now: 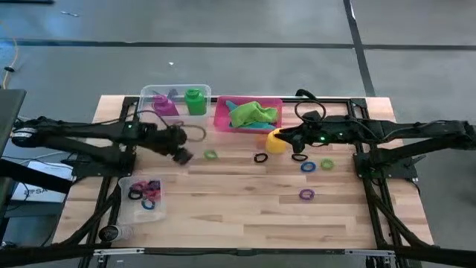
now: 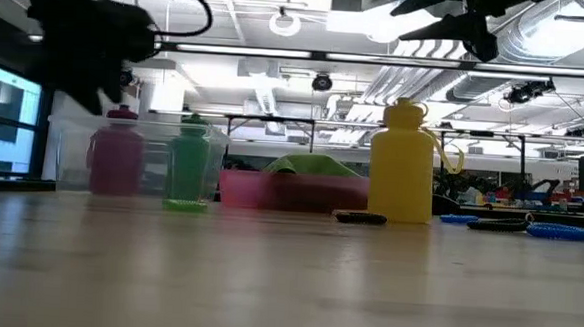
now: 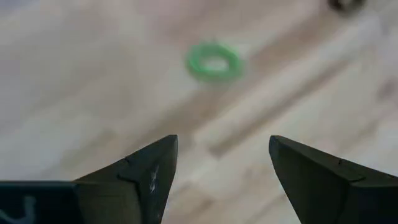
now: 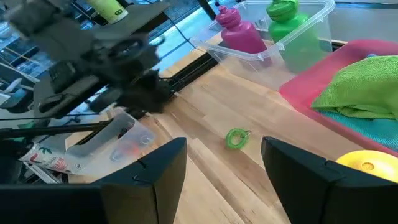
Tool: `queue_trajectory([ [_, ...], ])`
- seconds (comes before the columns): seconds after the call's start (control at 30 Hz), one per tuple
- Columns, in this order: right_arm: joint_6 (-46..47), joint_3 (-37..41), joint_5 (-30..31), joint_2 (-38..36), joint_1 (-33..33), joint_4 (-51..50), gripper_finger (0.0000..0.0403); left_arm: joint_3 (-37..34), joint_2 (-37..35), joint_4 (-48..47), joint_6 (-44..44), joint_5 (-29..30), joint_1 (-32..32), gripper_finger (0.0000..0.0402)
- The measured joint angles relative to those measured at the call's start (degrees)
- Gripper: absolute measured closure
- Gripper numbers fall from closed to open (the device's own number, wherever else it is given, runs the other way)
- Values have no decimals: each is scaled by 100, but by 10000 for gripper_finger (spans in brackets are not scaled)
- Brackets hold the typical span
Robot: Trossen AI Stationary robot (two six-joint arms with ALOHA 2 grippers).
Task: Pick & Place Sports Items
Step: Put the green spring keychain into the bottom transparent bin
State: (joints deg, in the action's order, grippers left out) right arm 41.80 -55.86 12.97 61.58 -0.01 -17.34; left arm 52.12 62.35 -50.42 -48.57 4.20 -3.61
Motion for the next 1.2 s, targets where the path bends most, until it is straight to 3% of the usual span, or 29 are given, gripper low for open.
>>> queue_trajectory([
  [0.3,-162,0,-2,-2,0,-2,239,0,680,493,-186,-68,-615,195],
  [0.77,-310,0,-134,-2,0,-20,239,0,2552,2033,-456,-71,-620,195],
  [1.2,-459,0,-291,-2,0,-28,239,4,3207,2343,-552,381,-618,195],
])
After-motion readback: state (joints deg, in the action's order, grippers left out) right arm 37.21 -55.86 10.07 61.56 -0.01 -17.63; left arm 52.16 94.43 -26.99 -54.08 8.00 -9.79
